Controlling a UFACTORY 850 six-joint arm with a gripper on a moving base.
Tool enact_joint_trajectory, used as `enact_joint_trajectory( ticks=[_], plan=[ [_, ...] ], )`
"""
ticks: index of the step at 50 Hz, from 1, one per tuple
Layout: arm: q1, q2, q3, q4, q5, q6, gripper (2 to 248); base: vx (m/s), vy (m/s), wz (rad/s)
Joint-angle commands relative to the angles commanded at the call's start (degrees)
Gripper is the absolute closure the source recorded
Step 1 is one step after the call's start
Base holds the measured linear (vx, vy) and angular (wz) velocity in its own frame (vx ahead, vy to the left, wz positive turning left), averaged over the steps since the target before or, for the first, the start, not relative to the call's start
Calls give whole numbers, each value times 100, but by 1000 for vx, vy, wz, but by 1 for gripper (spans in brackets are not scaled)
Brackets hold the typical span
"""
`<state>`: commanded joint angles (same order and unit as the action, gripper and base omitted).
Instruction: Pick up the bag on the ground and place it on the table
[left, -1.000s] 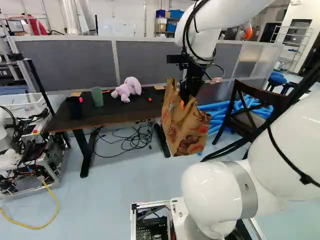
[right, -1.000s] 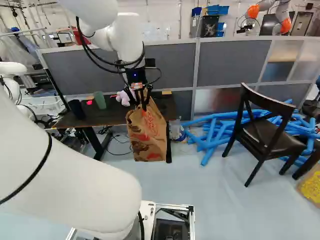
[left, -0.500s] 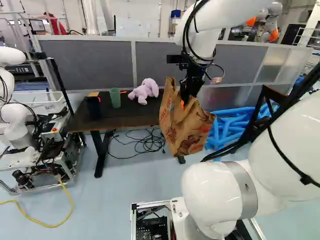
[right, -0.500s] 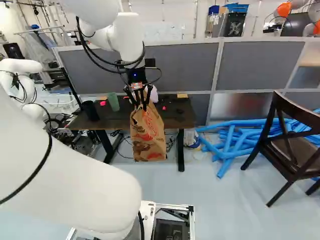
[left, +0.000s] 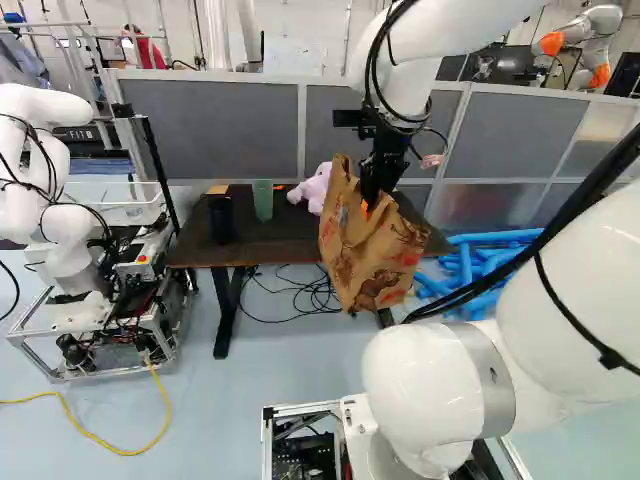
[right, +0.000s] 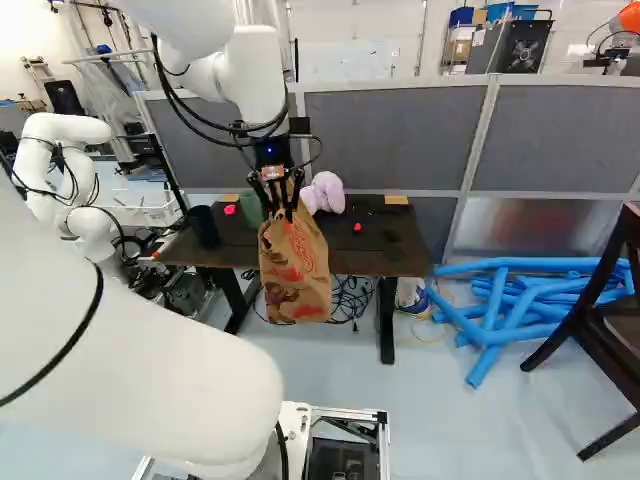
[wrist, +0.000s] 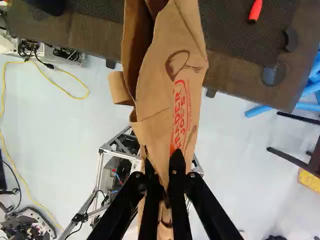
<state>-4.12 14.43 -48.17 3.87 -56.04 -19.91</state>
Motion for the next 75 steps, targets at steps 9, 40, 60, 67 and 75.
enact_joint_trajectory(
  ticks=[9,40,60,67,75],
  plan=[
    [0,0,0,0,0,0,225,22,8,9],
    [12,-33,-166,0,-21,0,225,0,0,0],
    [38,-122,-601,135,-62,0,225,0,0,0],
    [50,-240,-827,226,-143,0,225,0,0,0],
    [63,-376,-1087,366,-288,0,225,0,0,0]
  ],
)
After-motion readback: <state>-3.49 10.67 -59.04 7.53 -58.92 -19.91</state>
